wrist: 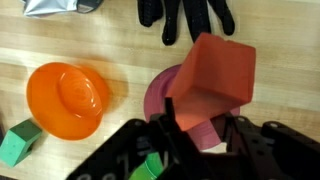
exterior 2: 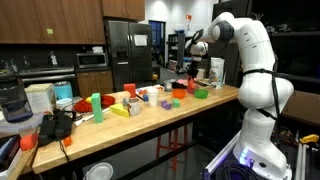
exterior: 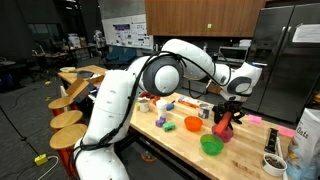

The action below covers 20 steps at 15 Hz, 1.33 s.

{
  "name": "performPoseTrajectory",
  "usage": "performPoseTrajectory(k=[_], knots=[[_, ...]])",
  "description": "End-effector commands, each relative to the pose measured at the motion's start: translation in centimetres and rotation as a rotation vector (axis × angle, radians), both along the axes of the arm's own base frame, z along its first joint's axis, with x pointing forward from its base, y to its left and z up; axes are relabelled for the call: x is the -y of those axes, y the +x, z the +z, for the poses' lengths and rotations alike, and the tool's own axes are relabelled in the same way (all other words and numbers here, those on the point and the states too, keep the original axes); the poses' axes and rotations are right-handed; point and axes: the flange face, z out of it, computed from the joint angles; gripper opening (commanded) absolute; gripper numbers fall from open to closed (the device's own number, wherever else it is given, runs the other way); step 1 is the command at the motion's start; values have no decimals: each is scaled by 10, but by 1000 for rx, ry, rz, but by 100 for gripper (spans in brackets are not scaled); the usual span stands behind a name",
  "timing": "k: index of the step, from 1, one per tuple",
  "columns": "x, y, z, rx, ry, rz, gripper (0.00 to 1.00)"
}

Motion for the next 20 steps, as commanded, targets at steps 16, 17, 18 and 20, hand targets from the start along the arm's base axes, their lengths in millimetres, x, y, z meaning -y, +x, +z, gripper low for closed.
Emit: performPoseTrajectory(k=[16, 17, 18, 20], knots=[[0, 3, -5, -33, 21, 19, 41], [0, 3, -5, -33, 21, 19, 16], [0, 3, -5, -39, 19, 19, 66], [1, 3, -6, -43, 12, 18, 71]])
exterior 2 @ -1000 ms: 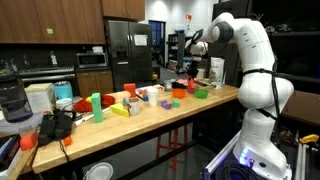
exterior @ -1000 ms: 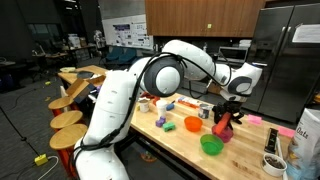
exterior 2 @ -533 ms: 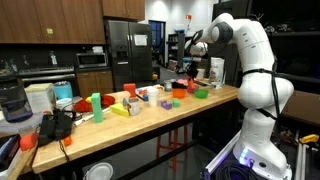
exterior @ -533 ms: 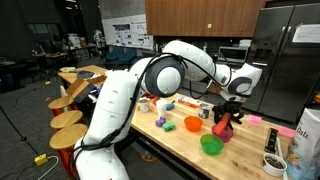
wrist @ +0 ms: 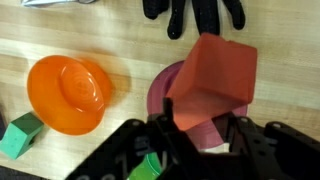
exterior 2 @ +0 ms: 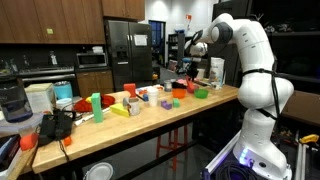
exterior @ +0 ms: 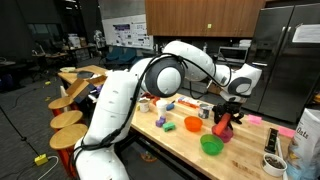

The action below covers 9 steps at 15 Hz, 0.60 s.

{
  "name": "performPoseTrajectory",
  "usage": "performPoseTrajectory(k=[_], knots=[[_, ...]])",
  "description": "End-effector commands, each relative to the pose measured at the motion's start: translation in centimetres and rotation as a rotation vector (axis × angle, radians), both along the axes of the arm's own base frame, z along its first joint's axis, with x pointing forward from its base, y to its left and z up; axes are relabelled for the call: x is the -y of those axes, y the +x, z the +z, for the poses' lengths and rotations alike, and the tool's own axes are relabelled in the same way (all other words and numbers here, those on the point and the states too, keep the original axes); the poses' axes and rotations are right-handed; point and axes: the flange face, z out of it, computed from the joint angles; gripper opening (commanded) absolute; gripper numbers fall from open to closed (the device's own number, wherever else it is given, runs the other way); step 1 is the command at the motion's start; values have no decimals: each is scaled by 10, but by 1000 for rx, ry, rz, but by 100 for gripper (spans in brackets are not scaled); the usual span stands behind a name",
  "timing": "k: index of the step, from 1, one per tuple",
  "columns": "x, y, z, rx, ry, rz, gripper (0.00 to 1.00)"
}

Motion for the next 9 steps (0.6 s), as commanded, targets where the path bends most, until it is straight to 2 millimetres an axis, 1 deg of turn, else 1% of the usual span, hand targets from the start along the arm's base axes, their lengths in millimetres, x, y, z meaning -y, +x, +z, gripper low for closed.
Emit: performPoseTrajectory(k=[1, 3, 4, 6, 9], knots=[[2, 0, 1, -9, -8, -1, 76], [3, 0, 0, -11, -10, -2, 89], [3, 0, 0, -13, -10, -3, 97], [3, 0, -1, -16, -11, -4, 100], [4, 0, -2, -22, -14, -10, 100]])
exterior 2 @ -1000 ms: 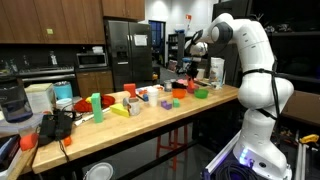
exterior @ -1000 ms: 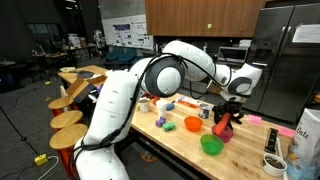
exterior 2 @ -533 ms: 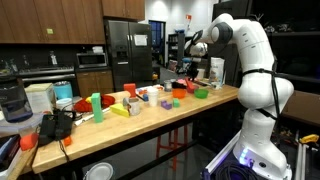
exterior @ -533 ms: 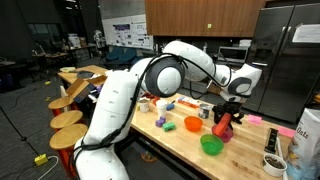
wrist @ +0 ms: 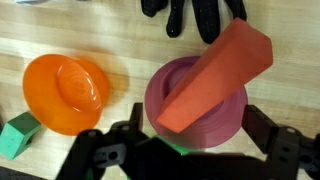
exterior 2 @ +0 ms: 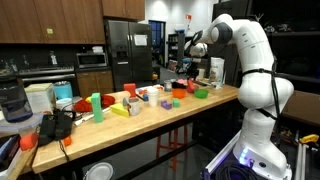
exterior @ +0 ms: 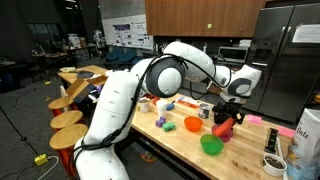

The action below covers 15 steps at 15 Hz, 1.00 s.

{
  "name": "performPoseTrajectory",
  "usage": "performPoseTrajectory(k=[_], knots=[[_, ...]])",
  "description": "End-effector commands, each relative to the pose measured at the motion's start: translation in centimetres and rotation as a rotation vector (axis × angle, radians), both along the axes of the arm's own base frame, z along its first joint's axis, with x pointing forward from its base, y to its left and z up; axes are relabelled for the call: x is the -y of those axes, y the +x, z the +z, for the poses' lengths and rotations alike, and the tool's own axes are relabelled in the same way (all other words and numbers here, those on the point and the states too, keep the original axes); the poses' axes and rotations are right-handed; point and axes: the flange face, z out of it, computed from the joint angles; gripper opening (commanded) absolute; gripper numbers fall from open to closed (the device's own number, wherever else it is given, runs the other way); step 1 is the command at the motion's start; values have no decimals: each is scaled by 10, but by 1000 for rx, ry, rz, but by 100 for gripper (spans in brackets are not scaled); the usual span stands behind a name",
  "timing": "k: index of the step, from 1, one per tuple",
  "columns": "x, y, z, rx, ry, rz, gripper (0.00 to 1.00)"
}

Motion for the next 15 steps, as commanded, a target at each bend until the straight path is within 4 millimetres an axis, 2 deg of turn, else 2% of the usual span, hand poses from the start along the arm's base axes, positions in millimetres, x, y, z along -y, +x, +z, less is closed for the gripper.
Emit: performPoseTrajectory(k=[1, 6, 7, 8, 15], knots=[[4, 0, 3, -12, -18, -22, 100], [24, 2, 10, 30, -134, -151, 100], [36, -4, 11, 43, -153, -152, 100], [38, -4, 11, 49, -161, -157, 100], [31, 8, 8, 90, -164, -150, 100]])
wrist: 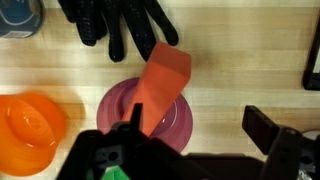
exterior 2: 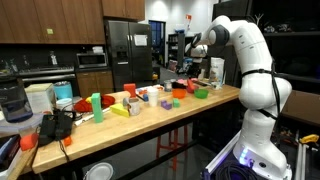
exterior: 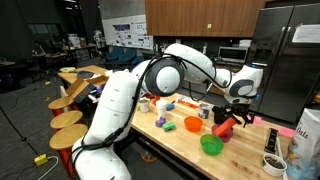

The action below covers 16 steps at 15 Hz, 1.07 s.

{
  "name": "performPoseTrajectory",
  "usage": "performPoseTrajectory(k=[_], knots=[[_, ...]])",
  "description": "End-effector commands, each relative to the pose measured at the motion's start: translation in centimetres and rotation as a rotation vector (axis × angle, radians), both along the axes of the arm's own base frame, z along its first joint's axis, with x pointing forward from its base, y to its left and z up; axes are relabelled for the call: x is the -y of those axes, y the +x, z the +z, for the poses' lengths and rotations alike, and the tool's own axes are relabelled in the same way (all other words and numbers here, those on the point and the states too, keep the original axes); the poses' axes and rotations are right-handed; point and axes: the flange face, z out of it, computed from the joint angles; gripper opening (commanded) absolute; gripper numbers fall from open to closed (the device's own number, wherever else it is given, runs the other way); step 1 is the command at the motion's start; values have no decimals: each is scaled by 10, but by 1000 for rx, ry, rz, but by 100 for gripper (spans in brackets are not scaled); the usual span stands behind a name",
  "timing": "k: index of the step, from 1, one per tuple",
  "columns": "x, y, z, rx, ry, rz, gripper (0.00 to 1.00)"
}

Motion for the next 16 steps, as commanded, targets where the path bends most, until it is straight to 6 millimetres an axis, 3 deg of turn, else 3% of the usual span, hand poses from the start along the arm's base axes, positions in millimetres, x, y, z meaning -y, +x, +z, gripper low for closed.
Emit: performPoseTrajectory(k=[1, 9, 11, 13, 16], knots=[[0, 8, 3, 49, -6, -12, 100], [-8, 15, -5, 61, 46, -1, 98], [-8, 15, -8, 54, 45, 0, 73], [-9, 15, -11, 49, 45, 1, 66], [-11, 16, -13, 46, 48, 5, 43]])
